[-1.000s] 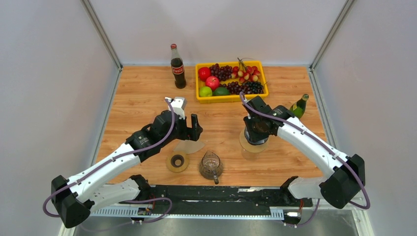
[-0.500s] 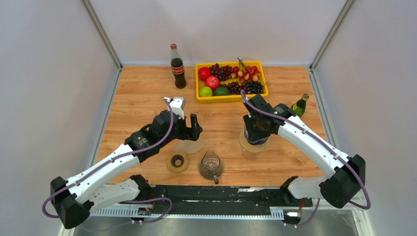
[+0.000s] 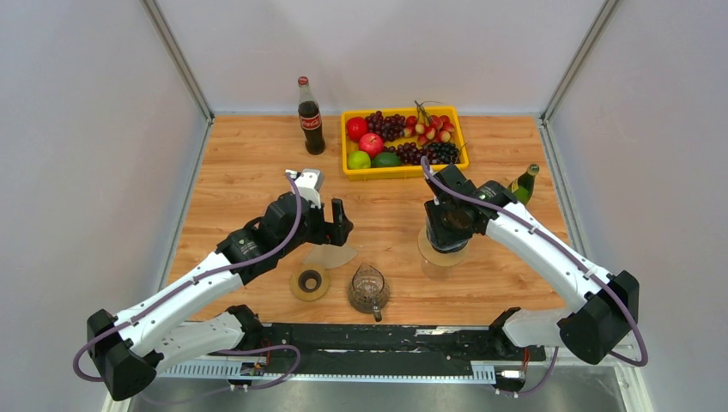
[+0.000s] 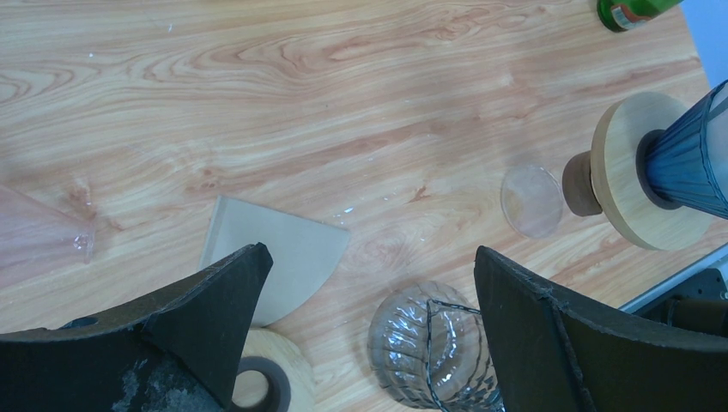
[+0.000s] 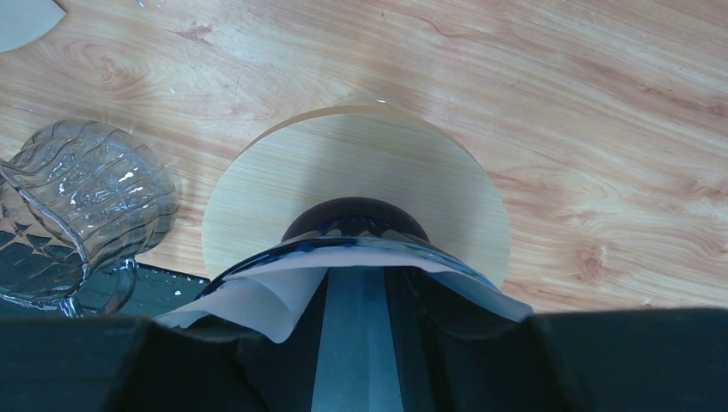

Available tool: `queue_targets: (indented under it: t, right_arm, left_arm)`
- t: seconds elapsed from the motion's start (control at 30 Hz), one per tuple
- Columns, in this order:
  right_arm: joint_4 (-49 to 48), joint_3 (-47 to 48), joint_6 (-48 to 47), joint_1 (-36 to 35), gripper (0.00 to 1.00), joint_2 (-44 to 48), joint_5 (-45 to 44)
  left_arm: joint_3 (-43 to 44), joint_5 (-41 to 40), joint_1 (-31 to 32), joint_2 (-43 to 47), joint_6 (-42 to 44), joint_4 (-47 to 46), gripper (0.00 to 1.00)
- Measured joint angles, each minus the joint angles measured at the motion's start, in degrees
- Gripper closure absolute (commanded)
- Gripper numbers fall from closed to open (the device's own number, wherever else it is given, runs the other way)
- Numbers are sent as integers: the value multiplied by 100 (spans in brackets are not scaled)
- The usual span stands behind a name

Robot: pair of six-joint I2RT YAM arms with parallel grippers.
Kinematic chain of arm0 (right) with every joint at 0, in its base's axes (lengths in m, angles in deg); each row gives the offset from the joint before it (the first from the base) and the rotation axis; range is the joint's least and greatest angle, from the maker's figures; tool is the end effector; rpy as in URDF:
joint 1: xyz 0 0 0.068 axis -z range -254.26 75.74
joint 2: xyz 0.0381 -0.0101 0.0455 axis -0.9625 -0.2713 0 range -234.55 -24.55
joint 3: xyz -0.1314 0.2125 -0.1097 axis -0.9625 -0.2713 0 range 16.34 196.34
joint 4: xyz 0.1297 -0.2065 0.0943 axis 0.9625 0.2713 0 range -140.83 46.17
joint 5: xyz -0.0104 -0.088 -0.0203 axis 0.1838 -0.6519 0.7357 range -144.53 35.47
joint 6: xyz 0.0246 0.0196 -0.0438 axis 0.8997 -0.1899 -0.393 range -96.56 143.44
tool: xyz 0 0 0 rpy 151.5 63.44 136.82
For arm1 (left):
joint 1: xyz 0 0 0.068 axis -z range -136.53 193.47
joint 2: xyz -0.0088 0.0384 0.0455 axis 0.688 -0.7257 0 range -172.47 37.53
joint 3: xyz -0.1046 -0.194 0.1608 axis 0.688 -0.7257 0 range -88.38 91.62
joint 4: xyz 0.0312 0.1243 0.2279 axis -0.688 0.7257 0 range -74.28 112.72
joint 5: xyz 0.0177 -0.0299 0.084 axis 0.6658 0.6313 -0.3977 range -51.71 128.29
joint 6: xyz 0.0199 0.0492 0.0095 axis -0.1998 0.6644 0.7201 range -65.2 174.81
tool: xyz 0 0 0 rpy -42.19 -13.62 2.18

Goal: Place the coffee filter in the dripper

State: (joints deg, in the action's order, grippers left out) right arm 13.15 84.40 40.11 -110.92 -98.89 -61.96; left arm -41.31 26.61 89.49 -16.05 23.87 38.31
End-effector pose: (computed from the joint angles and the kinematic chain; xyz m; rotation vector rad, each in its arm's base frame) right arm 0.1919 0.1371 0.2976 -0.4512 2.7392 0.0556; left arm 0.1500 -0.1451 0.3048 0.1519 2.1196 -0.6059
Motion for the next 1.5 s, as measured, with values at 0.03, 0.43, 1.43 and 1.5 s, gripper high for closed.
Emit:
queue_targets:
  t: [0.03, 0.43, 1.43, 1.5]
  right_arm:
    - [-2, 0, 0, 0, 59, 11, -4]
    - [-2, 0, 2, 0, 55, 66, -9]
    - [4, 4, 24, 0, 63, 170, -20]
    - [4, 4, 24, 0, 63, 170, -20]
  left_arm:
    - [0, 0, 0, 0, 0, 2, 0]
    - [0, 0, 0, 0, 0, 44, 0]
    - [2, -44, 0, 2, 0, 245, 0]
    - [2, -44, 0, 2, 0, 245, 0]
